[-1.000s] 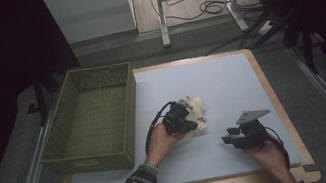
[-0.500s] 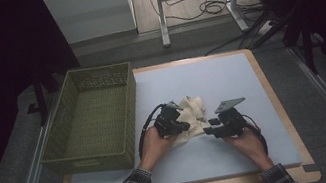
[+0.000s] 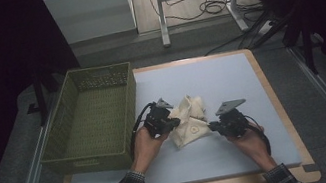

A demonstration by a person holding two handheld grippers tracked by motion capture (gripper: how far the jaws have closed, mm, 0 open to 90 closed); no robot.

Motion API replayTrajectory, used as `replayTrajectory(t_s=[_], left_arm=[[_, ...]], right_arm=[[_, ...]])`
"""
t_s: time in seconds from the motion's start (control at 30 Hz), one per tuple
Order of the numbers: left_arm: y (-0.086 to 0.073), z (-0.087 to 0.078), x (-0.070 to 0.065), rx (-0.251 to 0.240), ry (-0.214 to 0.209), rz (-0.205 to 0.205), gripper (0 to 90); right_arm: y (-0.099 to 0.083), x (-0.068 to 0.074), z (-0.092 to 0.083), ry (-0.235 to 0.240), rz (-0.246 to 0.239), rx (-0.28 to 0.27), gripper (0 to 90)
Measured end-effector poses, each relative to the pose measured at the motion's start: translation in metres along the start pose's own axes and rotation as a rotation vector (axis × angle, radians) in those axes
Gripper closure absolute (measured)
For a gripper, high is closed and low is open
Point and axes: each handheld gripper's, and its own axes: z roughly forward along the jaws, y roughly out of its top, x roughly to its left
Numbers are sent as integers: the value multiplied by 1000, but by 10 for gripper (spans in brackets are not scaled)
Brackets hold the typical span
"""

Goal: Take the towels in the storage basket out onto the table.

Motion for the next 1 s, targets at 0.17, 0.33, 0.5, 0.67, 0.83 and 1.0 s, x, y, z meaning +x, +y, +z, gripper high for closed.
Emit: replayTrajectory(t_s=[0.17, 0.33, 0.5, 0.67, 0.83, 1.0], left_arm=[[-7, -5, 0, -12, 15, -19, 880], [-20, -4, -6, 7, 25, -37, 879], [-42, -4, -12, 27, 16, -62, 877], [-63, -3, -13, 47, 35, -91, 806], [-49, -8, -11, -5, 34, -113, 602], [-20, -3, -12, -11, 51, -68, 580]], right_arm=[[-19, -11, -33, -37, 34, -26, 850], [-38, -18, -56, -73, 63, -33, 848], [-60, -15, -70, -68, 85, -32, 846], [-79, -5, -72, -37, 105, 0, 828], [-77, -11, -79, -32, 130, -27, 710], [-63, -23, -77, -36, 132, -45, 683]])
